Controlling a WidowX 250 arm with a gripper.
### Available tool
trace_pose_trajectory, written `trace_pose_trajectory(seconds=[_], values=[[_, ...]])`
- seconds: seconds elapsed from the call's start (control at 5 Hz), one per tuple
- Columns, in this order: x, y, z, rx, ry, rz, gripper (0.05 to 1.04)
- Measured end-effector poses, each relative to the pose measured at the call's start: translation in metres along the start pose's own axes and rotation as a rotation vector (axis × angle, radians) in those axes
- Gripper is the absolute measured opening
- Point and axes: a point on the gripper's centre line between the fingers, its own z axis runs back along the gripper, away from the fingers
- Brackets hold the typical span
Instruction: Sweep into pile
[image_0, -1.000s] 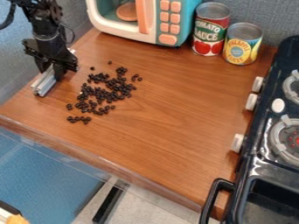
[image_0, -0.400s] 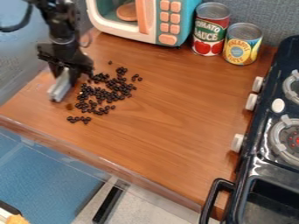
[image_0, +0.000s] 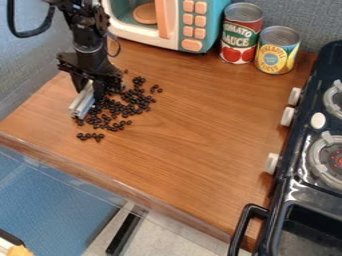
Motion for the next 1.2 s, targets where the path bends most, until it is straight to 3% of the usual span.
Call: trace_pose_trajectory(seconds=[0.6, 1.0, 1.2], values=[[0.001, -0.01, -0.001, 0.04, -0.036, -0.001, 0.386], [0.003, -0.054, 0.008, -0.011, -0.046, -0.041, 0.386], [0.0, -0.063, 0.01, -0.032, -0.027, -0.022, 0.386]])
